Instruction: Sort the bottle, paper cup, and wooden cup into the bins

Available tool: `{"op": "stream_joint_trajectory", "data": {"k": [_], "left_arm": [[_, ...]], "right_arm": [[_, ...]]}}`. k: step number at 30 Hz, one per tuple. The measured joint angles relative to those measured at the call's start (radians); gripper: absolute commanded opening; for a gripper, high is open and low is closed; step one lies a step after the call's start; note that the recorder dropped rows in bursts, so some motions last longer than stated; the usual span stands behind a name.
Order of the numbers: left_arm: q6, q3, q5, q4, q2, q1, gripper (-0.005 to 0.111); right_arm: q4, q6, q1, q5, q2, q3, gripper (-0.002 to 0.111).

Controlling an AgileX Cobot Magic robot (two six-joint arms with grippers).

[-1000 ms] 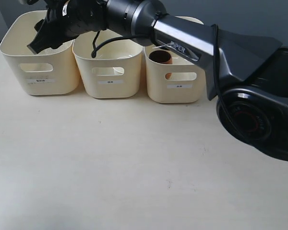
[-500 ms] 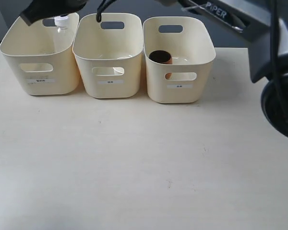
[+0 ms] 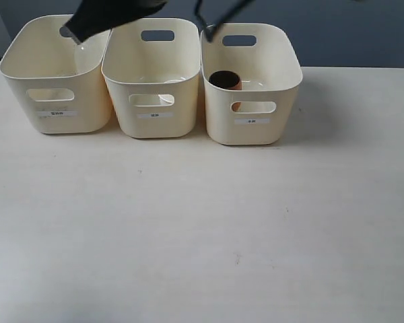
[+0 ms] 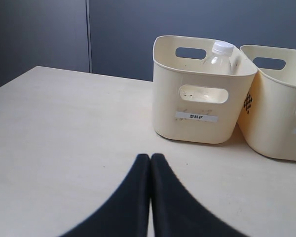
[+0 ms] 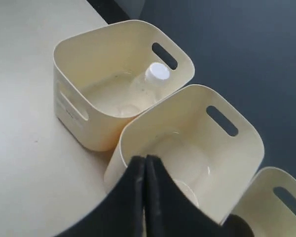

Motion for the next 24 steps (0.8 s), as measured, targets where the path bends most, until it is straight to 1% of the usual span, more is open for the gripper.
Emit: {"op": "stream_joint_trajectory", "data": {"k": [6, 13, 16, 19, 24], "left_arm": [[0.0, 0.0, 0.0, 0.0, 0.0, 0.0, 0.0], [0.0, 0.0, 0.0, 0.0, 0.0, 0.0, 0.0], [0.0, 0.0, 0.0, 0.0, 0.0, 0.0, 0.0], [0.0, 0.0, 0.0, 0.0, 0.0, 0.0, 0.0], [0.0, 0.0, 0.0, 0.0, 0.0, 0.0, 0.0]], "right_arm": [[-0.121, 0.128, -0.005, -0.096, -0.276, 0.323, -0.001], [-0.257, 0.254, -0.029, -0.099, -0.602, 0.612, -0.001], [-0.34, 0.322, -0.029, -0.07, -0.73, 0.703, -0.001], [-0.386, 0.347, -0.029, -0.021, -0.838, 0.78, -0.001], [-0.384, 0.357, -0.029, 0.105, -0.965, 0.833, -0.001]]}}
